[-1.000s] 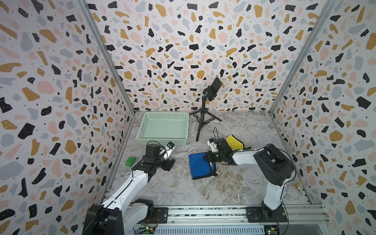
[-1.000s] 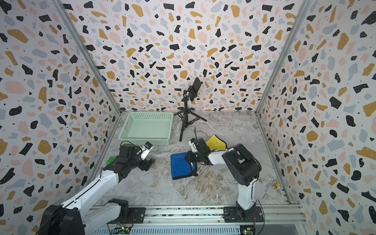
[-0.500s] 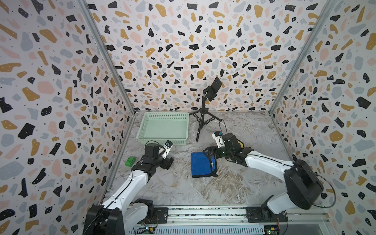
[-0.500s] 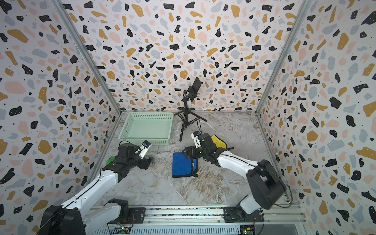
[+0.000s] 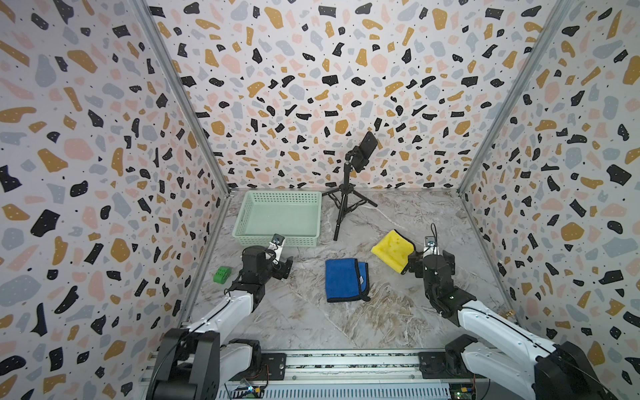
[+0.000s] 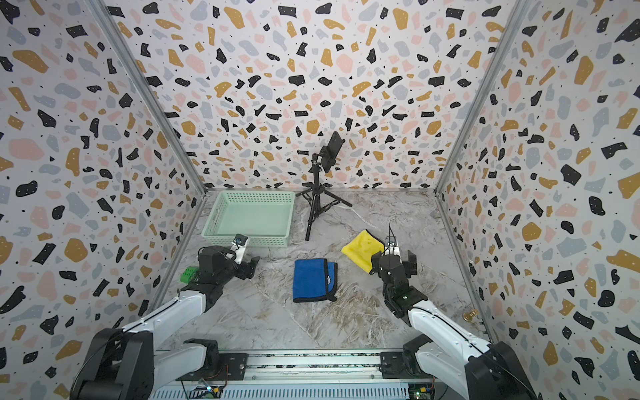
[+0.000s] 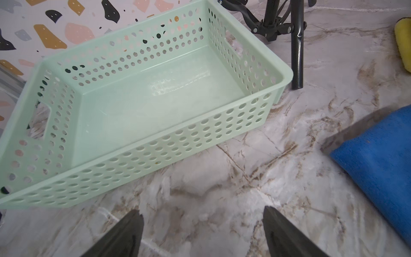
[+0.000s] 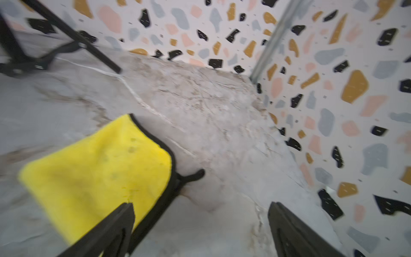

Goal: Fold the square dishcloth
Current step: Reset both arms

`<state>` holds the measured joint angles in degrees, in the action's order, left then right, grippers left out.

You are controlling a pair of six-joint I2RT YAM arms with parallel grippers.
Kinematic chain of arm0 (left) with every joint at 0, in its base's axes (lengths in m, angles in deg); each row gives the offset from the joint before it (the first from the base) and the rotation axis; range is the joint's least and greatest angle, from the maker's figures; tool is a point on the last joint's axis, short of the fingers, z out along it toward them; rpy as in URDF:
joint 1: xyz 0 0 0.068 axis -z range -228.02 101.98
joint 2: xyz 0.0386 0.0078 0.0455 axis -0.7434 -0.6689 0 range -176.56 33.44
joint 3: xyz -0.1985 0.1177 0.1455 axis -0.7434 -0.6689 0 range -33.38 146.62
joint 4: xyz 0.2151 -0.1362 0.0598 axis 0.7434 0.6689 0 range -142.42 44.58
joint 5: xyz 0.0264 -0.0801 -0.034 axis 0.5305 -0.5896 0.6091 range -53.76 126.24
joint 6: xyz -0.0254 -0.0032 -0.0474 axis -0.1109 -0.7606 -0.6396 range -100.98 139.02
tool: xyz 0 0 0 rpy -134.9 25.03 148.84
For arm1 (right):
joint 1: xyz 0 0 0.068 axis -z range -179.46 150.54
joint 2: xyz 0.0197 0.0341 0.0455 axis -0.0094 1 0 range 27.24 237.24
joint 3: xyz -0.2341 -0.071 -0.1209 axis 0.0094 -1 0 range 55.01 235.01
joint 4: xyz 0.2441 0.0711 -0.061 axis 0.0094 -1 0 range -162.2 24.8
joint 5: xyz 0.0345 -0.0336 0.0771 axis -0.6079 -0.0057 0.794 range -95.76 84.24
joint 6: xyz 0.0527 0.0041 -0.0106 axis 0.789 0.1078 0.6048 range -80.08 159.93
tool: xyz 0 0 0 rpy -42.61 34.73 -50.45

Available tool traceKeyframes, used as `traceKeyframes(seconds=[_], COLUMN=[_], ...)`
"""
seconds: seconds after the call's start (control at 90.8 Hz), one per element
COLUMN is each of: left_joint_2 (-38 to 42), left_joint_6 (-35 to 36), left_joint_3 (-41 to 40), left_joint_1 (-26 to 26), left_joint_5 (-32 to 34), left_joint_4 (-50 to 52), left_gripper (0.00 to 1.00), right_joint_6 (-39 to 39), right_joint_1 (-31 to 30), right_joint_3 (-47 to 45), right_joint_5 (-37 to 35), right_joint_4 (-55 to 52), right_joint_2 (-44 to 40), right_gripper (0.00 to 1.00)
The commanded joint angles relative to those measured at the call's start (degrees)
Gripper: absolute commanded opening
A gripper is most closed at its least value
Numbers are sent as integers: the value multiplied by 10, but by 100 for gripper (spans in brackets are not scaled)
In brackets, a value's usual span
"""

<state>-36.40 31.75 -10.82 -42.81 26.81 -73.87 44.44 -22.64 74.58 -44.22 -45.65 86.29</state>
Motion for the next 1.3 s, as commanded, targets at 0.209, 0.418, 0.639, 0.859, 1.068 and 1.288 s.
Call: traceKeyframes(seconds=[0.209,0.418,0.639,0.859,1.068,1.288], left_joint_2=[-101,-127,-121,-120,-119,-120], left_joint_6=[-55,-85,-88,-88,-88,-89], left_joint_3=[-56,-35,-33,-33,-34,-33], left_joint_1=[-23,-24,-28,-28,-28,-28], left_joint_5=[22,75,74,75,77,77], left_joint_4=[-275,-269,-259,-257,-257,-256], left_gripper=[90,87,87,87,87,87], right_joint_6=[-5,-14,-30,-29,-33,-34], right_joint_1=[141,196,204,204,204,203], right_joint_3=[-52,-109,-4,-4,-7,-9], right_joint_5=[110,179,231,235,238,239], right_joint_4=[235,432,326,313,330,340], right_joint_2=[110,180,274,271,274,277], right_gripper=[99,99,100,100,100,100])
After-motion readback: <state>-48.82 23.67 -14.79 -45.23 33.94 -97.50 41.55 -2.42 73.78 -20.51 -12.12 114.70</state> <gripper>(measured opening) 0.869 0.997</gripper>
